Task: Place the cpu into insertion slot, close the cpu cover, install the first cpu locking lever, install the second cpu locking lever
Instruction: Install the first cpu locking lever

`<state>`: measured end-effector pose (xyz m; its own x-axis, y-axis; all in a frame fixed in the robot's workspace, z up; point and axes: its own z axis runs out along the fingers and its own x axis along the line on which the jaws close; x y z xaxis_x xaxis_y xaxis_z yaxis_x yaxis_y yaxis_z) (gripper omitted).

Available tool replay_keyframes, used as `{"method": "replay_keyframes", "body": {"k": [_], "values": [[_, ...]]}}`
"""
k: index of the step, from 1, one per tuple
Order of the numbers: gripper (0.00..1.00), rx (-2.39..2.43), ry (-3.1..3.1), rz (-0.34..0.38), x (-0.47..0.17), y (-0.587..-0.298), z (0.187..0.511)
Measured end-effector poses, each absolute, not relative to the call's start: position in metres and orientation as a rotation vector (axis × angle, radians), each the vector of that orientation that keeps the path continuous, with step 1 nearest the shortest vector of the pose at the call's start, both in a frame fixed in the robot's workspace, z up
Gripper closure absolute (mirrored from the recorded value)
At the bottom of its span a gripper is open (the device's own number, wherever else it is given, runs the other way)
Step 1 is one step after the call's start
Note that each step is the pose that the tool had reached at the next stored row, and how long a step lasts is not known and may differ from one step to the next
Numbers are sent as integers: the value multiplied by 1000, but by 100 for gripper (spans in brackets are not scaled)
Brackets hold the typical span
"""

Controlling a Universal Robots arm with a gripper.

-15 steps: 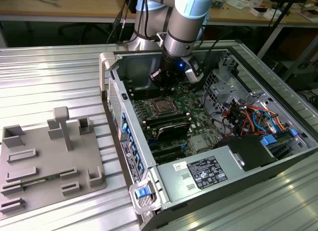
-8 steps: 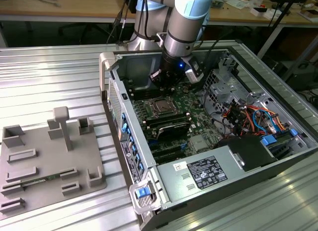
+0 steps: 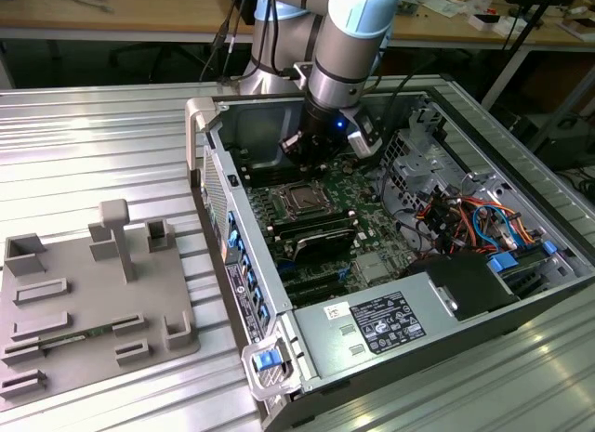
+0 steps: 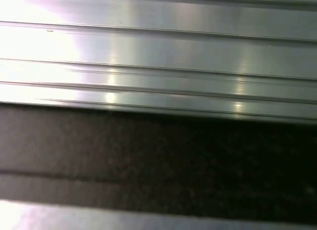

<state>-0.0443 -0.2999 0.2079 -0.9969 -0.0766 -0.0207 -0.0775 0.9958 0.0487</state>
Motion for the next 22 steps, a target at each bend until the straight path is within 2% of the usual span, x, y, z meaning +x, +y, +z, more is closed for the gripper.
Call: {"method": "replay_keyframes", "body": {"k": [15, 22], "values": [[89, -121, 3120, 75, -44, -300, 202], [89, -120, 3120, 75, -44, -298, 213]]}}
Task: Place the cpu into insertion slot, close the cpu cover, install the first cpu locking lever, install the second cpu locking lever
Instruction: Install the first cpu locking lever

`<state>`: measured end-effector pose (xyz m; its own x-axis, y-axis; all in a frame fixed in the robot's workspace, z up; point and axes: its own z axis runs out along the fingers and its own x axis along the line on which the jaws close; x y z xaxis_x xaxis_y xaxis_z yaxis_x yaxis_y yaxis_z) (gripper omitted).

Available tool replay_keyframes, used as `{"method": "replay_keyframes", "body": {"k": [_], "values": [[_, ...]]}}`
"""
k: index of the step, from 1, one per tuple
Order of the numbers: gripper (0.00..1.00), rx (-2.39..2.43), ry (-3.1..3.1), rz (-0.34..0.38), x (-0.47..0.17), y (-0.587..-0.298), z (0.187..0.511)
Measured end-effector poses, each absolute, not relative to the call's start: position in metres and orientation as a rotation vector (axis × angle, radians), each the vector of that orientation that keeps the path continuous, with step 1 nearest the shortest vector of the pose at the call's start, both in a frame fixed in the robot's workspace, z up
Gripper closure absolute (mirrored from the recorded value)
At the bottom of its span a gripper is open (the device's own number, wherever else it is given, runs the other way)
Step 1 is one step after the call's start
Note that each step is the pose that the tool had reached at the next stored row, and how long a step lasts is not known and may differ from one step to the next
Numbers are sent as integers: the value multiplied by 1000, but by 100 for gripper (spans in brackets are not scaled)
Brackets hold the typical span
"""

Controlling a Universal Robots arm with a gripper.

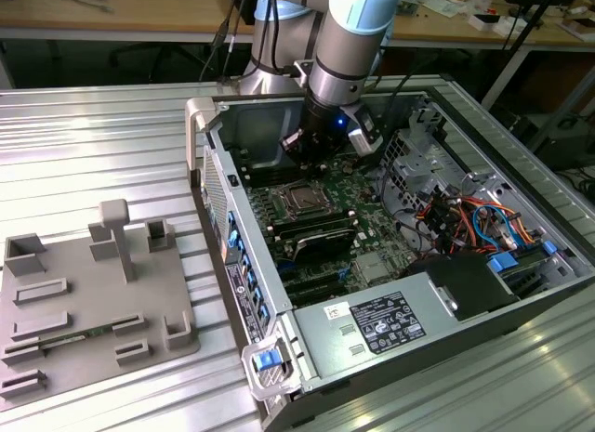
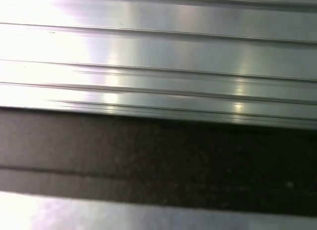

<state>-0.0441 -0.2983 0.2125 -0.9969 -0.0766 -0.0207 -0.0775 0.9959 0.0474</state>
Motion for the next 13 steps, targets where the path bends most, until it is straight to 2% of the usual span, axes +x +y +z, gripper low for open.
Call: {"method": "replay_keyframes", "body": {"k": [13], "values": [[89, -123, 3119, 75, -44, -295, 213]]}}
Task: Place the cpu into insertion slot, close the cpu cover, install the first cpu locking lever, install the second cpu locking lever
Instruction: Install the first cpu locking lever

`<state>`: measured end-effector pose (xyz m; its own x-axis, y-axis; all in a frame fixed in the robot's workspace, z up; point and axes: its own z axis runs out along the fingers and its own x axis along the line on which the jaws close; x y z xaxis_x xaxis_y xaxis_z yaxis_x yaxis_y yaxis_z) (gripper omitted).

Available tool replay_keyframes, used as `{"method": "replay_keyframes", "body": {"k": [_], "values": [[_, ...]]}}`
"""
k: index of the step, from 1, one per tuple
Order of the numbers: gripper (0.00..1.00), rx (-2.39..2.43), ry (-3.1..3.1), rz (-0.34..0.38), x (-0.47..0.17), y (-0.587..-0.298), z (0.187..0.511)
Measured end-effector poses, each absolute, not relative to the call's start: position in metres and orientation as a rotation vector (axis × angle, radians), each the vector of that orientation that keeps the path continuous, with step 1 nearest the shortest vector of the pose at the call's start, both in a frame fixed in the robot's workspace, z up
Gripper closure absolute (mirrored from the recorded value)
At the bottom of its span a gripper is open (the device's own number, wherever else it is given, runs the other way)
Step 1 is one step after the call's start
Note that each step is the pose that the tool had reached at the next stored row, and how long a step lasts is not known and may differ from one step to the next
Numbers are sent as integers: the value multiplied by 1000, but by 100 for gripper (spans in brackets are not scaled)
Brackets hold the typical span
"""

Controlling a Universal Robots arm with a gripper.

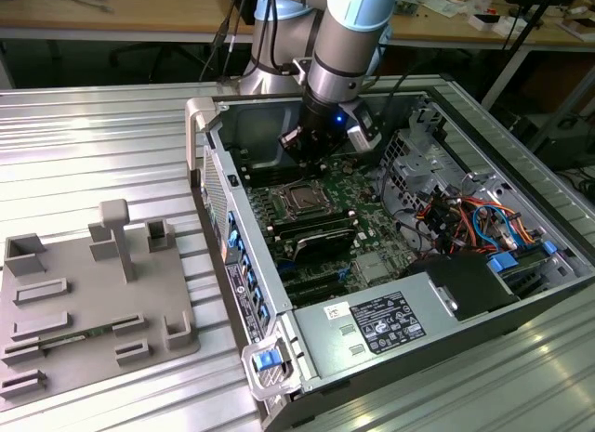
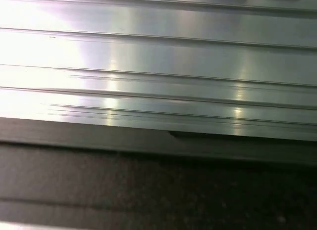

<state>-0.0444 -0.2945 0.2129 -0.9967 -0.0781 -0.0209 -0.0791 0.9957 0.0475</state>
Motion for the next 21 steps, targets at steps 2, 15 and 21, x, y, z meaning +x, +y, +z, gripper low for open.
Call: {"method": "replay_keyframes", "body": {"k": [2, 15, 21], "values": [[89, -123, 3119, 75, -44, -295, 213], [89, -123, 3120, 66, -44, -297, 209], [89, -123, 3121, 43, -44, -297, 204]]}}
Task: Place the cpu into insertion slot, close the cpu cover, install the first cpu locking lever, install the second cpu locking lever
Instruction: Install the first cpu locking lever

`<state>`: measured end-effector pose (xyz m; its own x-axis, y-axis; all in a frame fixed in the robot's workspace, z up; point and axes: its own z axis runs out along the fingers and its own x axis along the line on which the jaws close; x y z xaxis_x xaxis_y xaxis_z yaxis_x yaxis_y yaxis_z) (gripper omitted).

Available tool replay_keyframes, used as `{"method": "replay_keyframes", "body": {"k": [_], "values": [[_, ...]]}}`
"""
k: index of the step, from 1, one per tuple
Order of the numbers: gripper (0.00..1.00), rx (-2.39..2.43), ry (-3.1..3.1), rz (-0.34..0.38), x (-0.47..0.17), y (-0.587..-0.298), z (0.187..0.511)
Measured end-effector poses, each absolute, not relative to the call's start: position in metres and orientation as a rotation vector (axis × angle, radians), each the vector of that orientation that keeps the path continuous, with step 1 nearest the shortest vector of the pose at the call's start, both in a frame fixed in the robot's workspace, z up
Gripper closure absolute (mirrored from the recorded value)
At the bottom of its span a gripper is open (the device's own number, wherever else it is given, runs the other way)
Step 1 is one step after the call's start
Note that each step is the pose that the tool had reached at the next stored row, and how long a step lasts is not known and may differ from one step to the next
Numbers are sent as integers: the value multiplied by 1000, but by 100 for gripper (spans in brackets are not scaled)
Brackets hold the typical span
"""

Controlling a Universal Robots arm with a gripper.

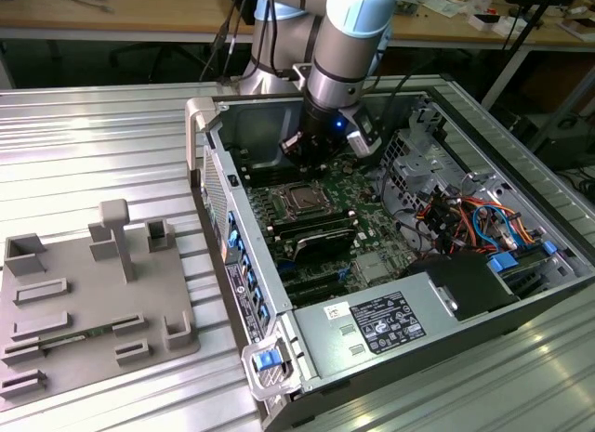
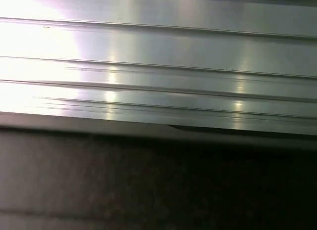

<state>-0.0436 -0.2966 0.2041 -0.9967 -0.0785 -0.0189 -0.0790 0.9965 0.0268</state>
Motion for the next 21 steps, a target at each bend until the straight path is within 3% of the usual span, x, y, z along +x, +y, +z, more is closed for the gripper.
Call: {"method": "replay_keyframes", "body": {"k": [21], "values": [[89, -123, 3120, 29, -43, -295, 218]]}}
